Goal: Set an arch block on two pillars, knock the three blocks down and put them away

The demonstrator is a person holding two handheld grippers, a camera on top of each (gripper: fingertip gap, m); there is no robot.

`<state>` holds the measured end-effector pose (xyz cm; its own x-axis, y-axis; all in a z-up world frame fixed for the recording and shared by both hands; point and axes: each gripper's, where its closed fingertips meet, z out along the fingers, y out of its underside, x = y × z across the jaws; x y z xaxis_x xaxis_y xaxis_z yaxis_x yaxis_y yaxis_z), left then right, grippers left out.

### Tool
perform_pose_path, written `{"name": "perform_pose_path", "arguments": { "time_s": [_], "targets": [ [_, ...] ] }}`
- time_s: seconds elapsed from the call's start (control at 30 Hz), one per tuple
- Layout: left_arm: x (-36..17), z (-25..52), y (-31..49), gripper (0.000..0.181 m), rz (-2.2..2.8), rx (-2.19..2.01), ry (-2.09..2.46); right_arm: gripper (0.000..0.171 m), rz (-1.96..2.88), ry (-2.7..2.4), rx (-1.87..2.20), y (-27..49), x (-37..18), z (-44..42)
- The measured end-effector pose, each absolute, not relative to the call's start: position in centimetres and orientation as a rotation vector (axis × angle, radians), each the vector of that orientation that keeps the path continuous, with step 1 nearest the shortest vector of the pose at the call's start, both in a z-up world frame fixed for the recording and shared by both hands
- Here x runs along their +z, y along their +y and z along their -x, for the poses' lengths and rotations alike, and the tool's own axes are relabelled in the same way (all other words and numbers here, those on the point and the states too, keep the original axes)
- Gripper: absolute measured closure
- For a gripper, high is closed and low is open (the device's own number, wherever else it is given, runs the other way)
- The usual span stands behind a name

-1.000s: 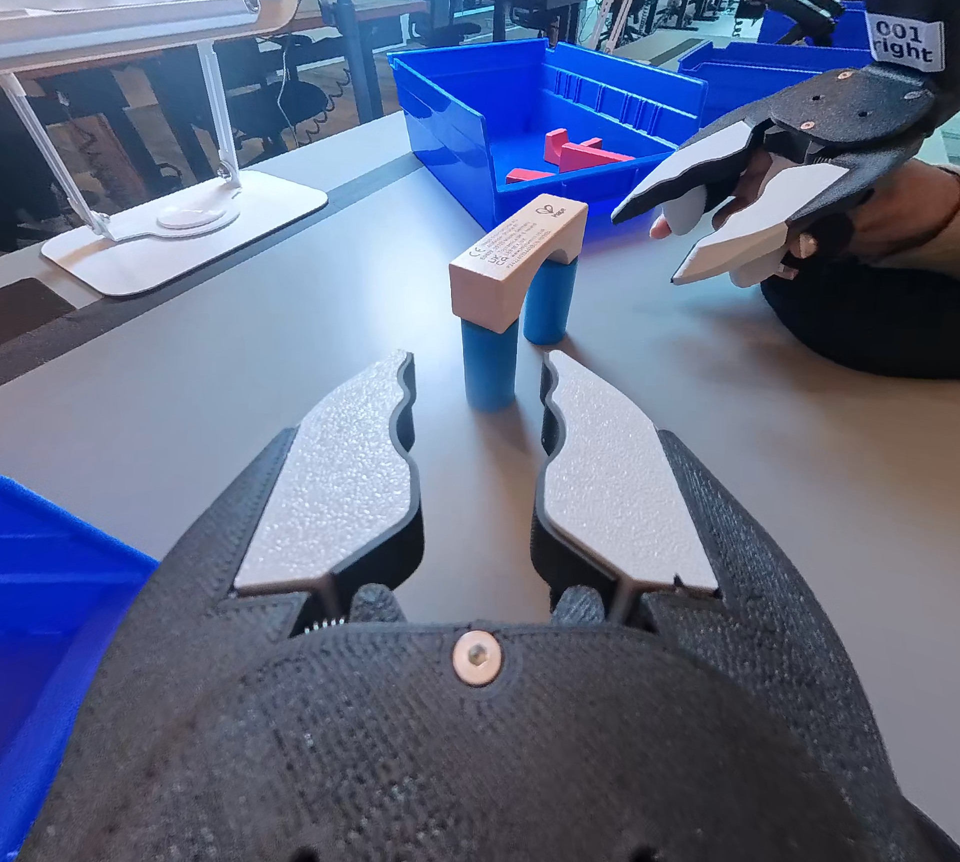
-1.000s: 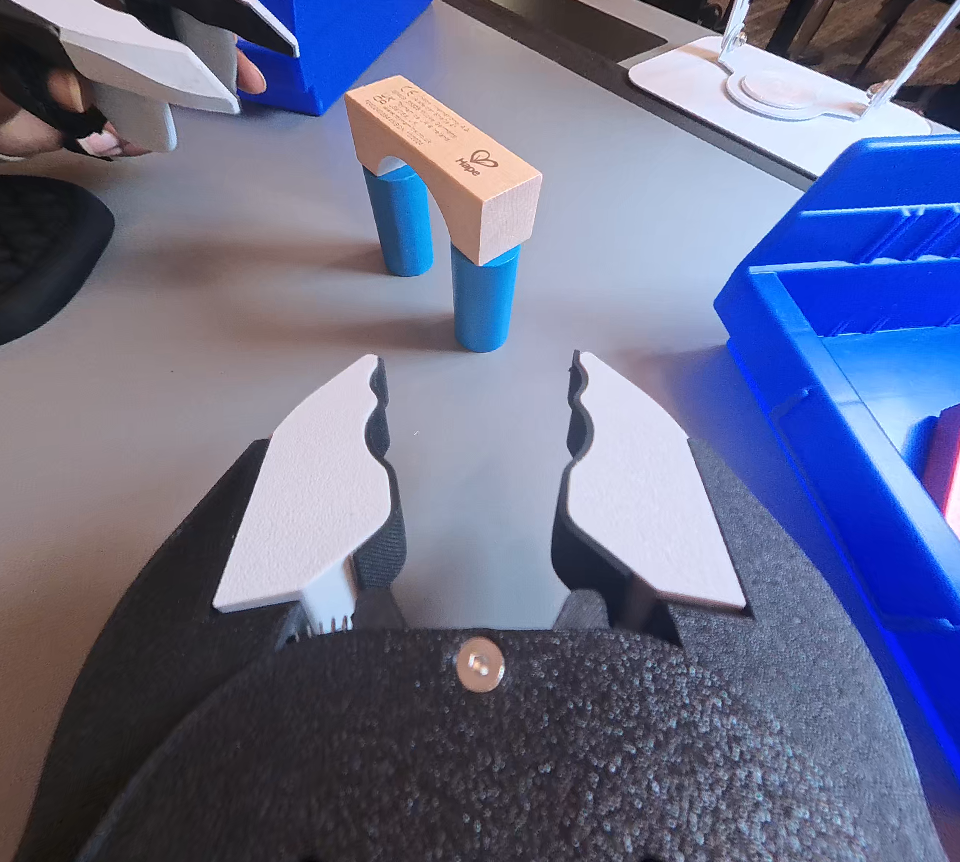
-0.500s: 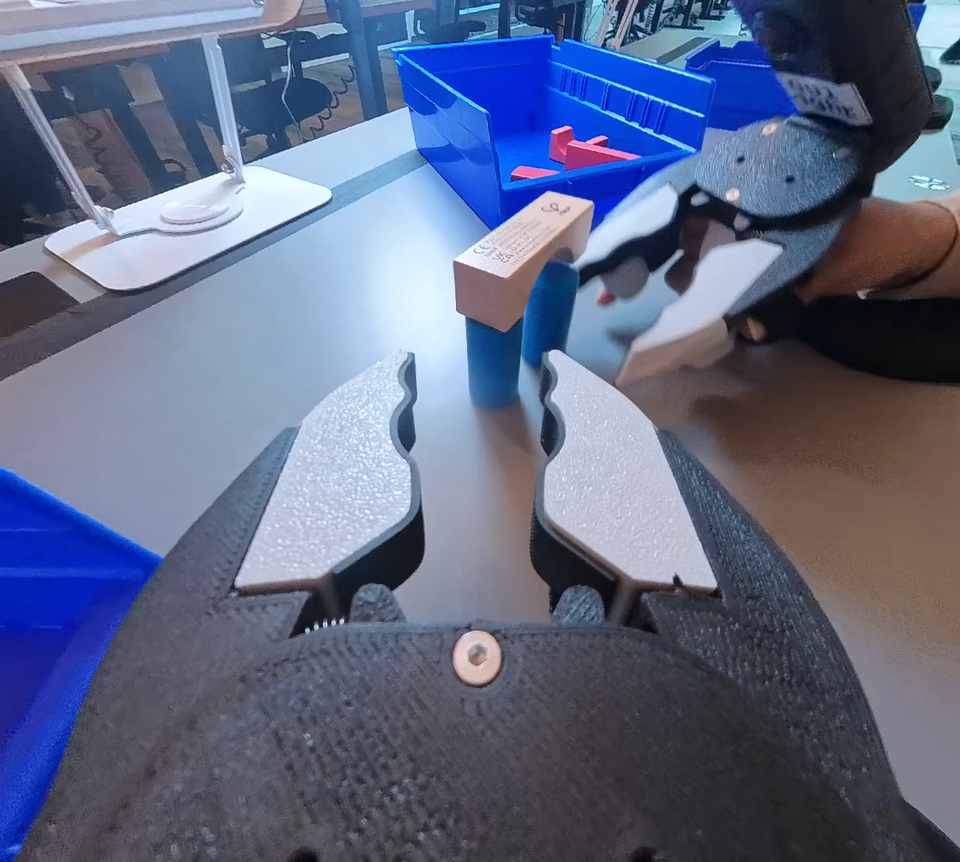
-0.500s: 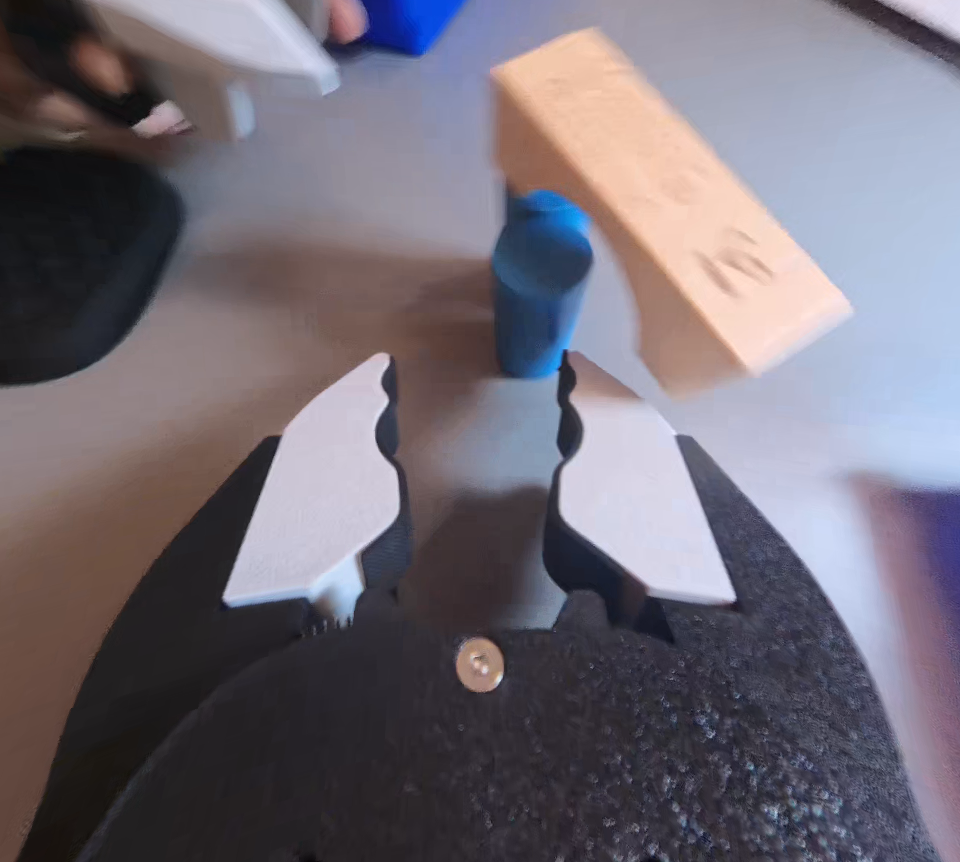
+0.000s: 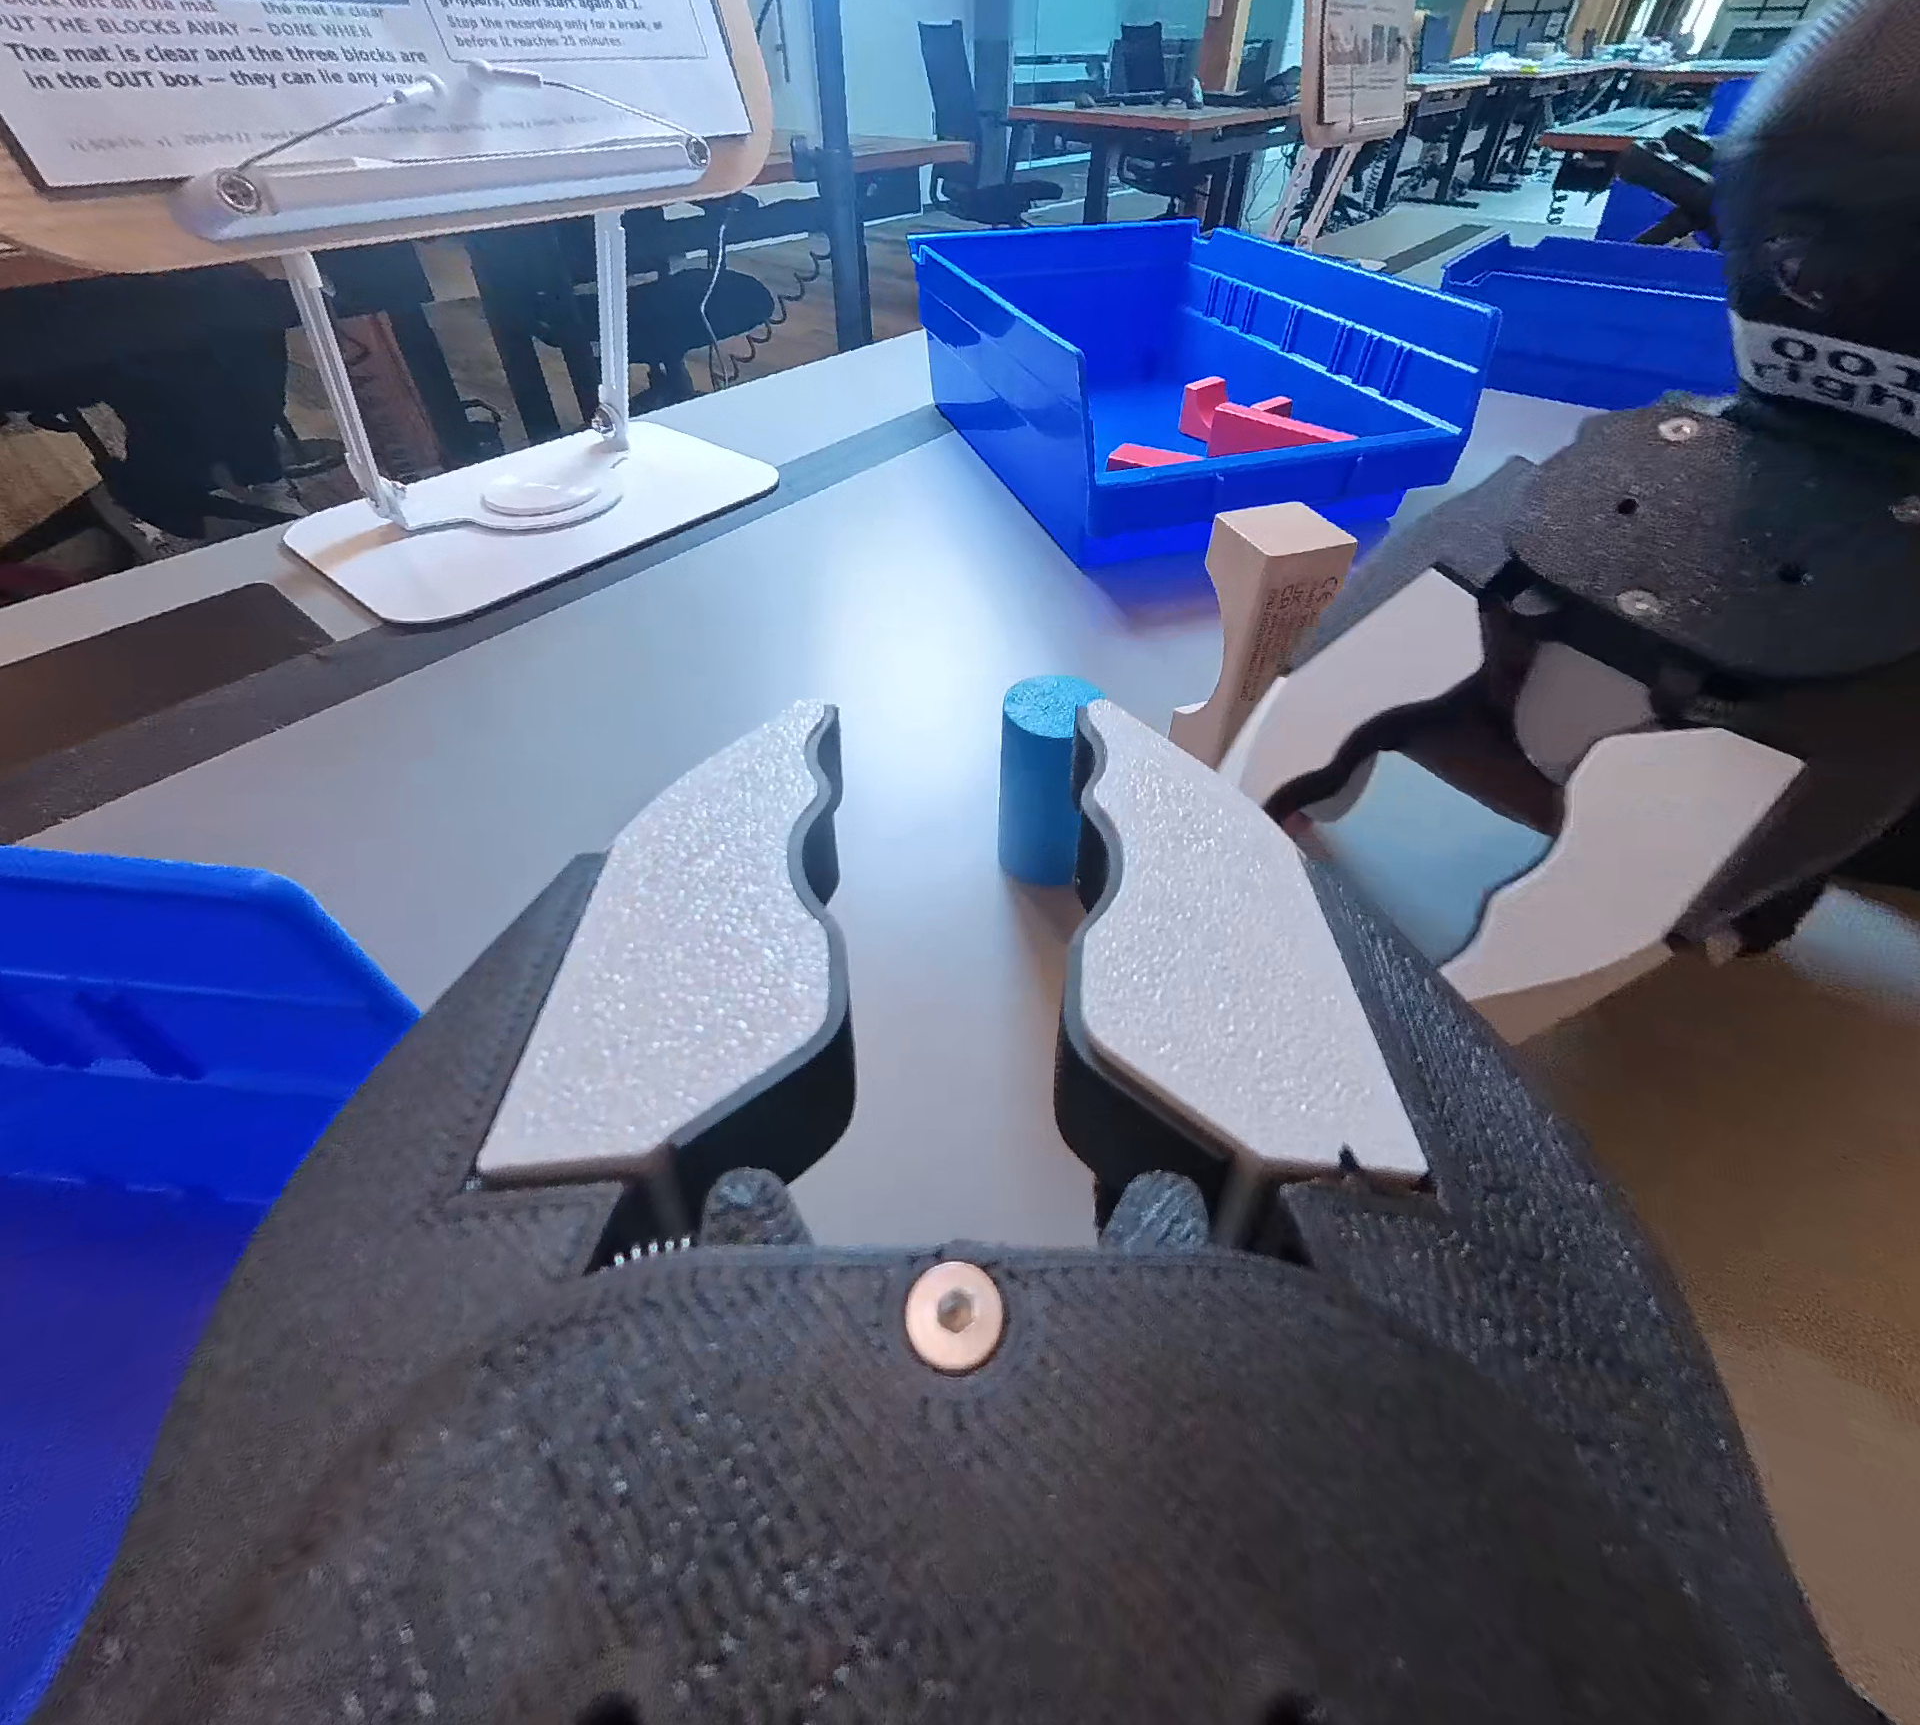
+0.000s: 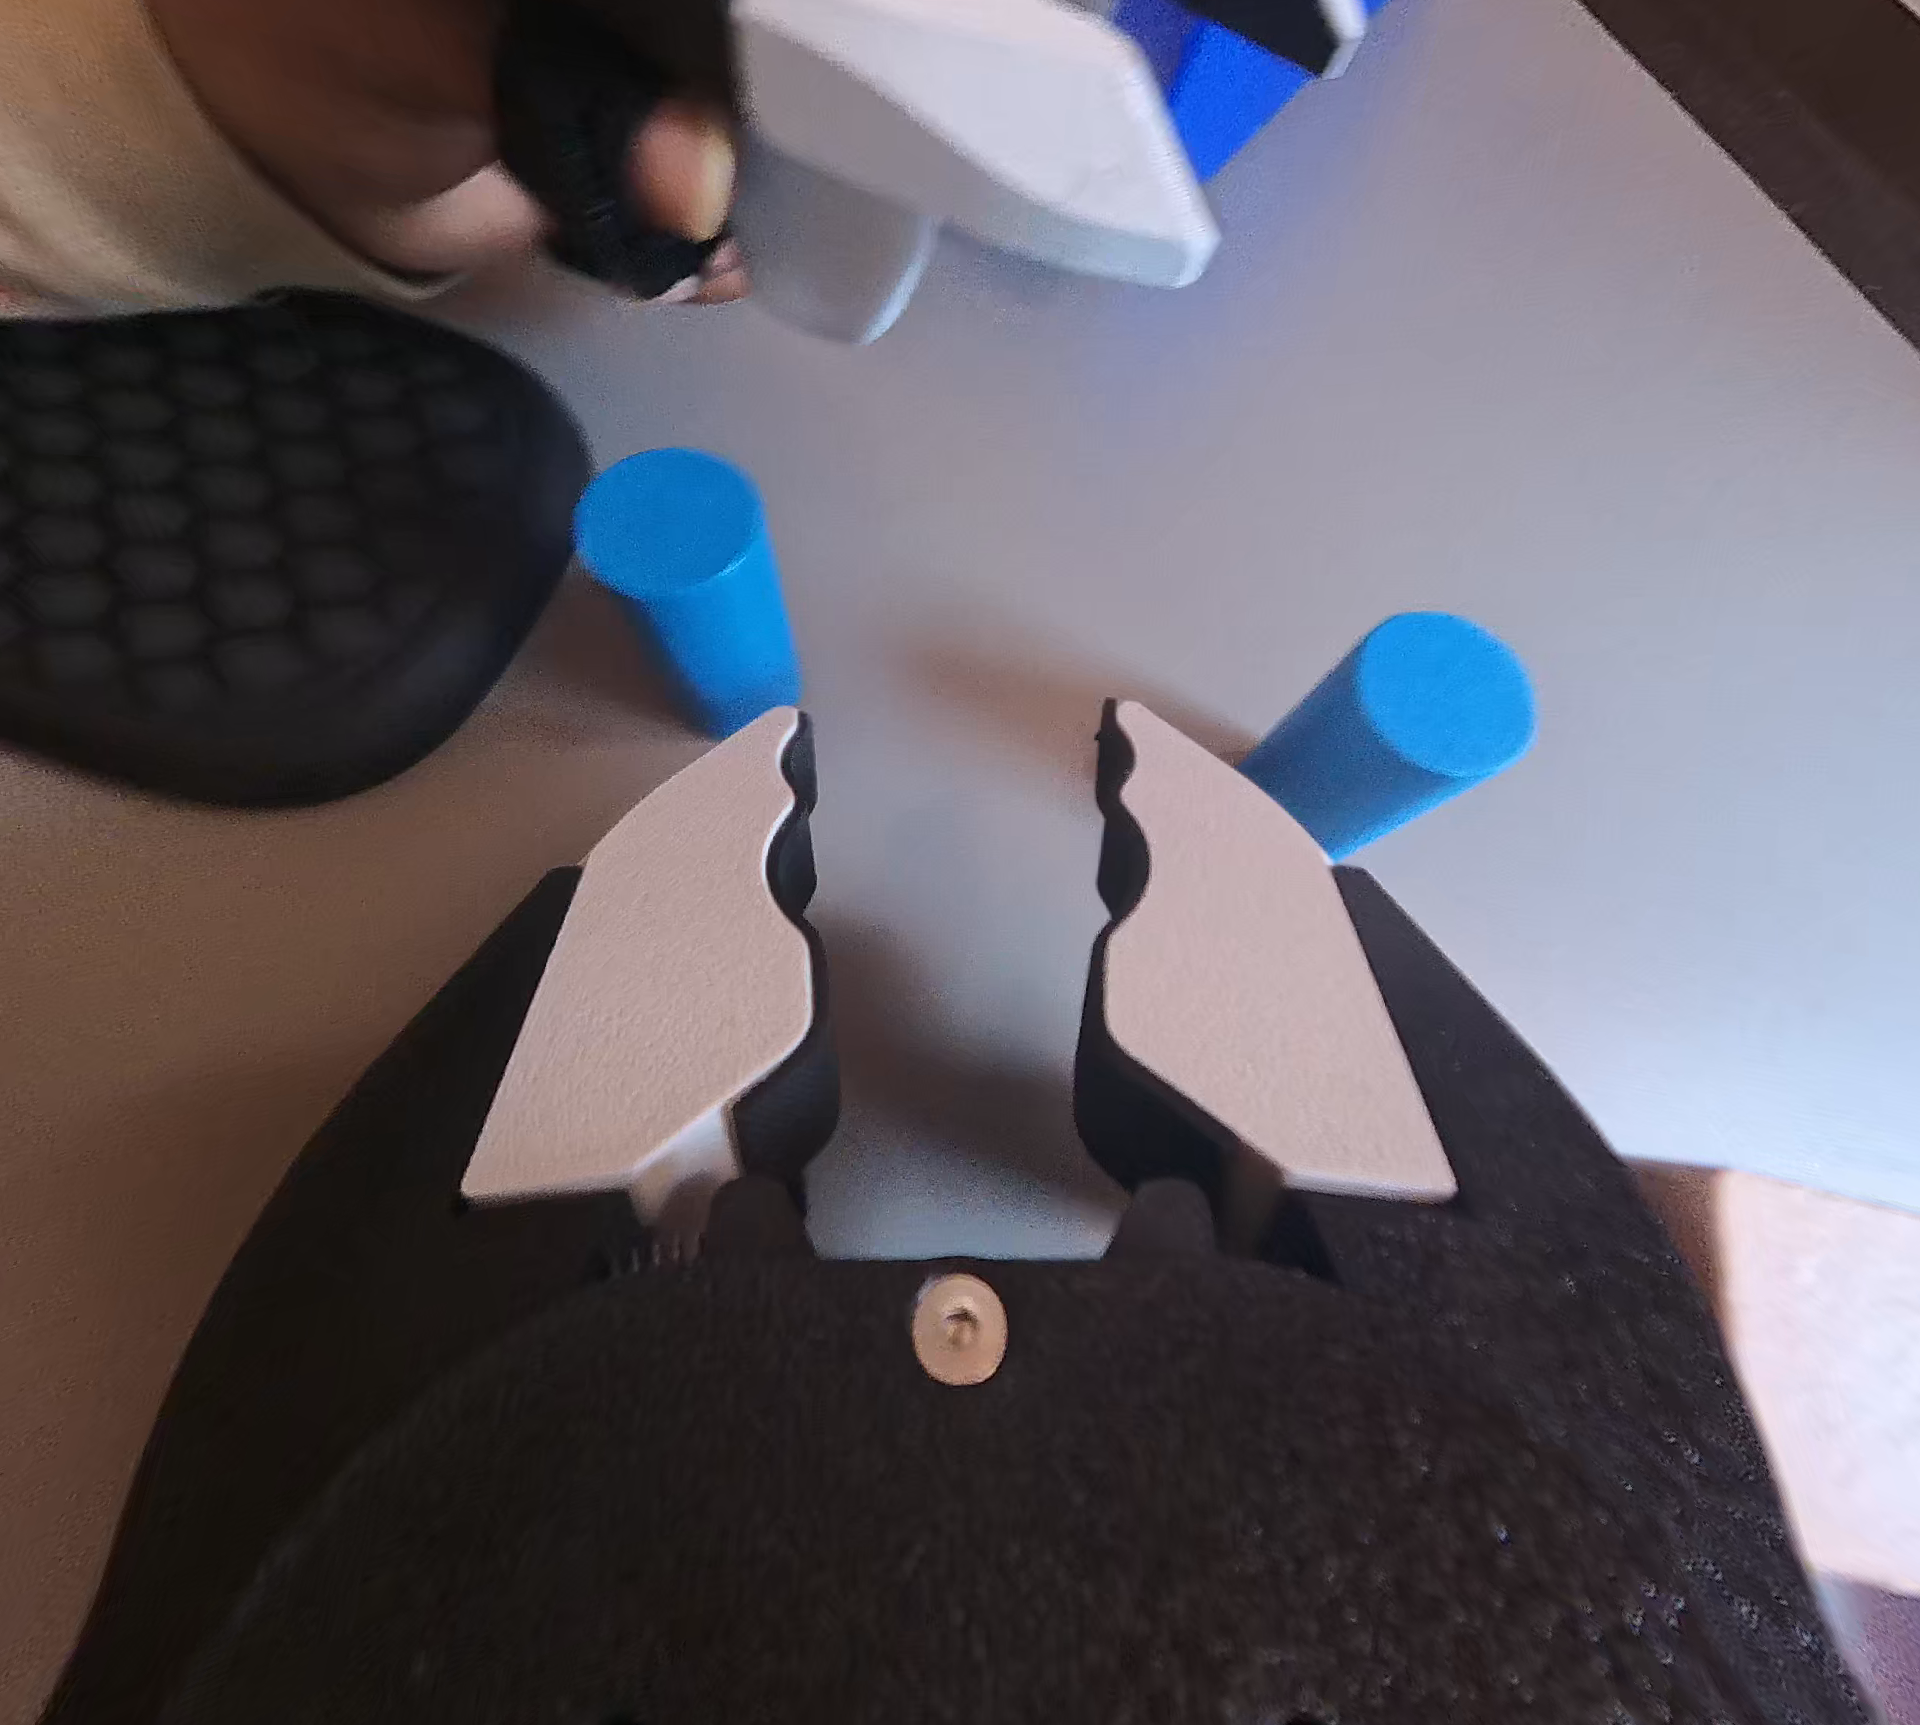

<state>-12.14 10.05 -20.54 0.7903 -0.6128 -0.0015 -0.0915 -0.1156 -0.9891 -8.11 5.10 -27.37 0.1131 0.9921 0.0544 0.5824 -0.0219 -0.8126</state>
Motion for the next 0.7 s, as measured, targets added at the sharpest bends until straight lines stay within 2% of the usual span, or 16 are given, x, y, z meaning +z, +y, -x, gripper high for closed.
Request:
{"name": "perform_pose_path", "arguments": {
  "time_s": [0.2, 0.37, 0.7],
  "targets": [
    [-20.7, 12.0, 10.0, 0.139, 1.650, -0.480, 0.578, 0.118, 1.879, -1.204, 0.582, 12.5, -26.1, 6.8],
    [-21.0, 11.8, 10.0, 0.139, 1.660, -0.481, 0.592, 0.117, 1.855, -1.078, 0.549, 15.0, -24.2, 3.6],
    [-20.7, 11.8, 9.5, 0.140, 1.655, -0.492, 0.659, 0.121, 1.934, -0.942, 0.509, 18.1, -24.6, -3.3]
  ]
}}
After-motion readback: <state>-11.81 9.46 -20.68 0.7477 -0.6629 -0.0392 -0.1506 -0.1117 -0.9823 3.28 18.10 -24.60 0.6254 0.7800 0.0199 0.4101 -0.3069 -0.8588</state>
